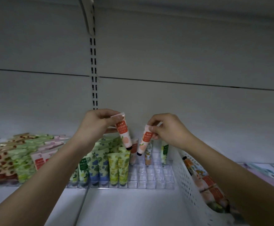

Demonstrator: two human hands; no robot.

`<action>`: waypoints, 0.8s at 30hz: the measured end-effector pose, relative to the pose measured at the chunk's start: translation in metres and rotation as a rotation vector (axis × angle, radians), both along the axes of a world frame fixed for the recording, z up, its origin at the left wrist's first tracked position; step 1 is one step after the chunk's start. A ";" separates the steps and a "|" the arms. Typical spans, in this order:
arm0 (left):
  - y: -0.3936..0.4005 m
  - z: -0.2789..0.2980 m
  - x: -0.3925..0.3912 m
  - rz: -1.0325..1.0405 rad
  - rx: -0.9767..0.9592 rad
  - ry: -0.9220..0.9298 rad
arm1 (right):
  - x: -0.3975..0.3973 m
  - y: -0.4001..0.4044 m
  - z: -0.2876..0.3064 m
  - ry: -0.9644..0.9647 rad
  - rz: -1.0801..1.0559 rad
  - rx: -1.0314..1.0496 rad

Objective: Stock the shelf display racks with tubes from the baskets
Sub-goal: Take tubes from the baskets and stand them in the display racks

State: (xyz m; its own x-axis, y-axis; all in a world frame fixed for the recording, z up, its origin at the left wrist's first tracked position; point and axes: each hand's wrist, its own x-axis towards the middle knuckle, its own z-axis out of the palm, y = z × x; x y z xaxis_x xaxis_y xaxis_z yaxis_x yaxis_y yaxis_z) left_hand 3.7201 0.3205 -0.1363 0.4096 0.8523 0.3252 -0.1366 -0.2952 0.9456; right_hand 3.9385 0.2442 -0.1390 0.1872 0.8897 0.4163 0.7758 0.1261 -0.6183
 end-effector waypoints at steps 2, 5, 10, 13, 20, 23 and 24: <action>0.001 0.000 -0.004 0.010 -0.005 -0.004 | -0.004 0.011 -0.002 -0.176 -0.017 0.001; 0.002 0.000 -0.006 0.018 -0.003 0.000 | -0.008 0.021 -0.007 -0.314 -0.030 -0.025; 0.001 0.000 -0.008 -0.007 0.011 0.019 | -0.013 0.030 -0.007 -0.409 -0.048 -0.059; 0.000 -0.001 -0.008 -0.012 0.011 0.011 | -0.014 0.034 -0.002 -0.443 -0.038 -0.095; -0.002 0.000 -0.003 -0.023 0.009 0.006 | -0.015 0.038 -0.003 -0.472 -0.030 -0.108; -0.003 0.002 0.000 -0.030 0.017 0.008 | -0.014 0.038 -0.005 -0.471 -0.033 -0.123; -0.003 0.003 0.001 -0.032 0.020 0.008 | -0.014 0.038 -0.006 -0.476 -0.038 -0.125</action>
State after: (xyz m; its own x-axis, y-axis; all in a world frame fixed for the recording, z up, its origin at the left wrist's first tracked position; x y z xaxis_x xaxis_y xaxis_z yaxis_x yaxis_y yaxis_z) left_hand 3.7213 0.3179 -0.1331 0.4397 0.8318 0.3389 -0.1387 -0.3099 0.9406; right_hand 3.9245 0.2824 -0.1451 0.0351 0.9345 0.3542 0.9785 0.0399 -0.2023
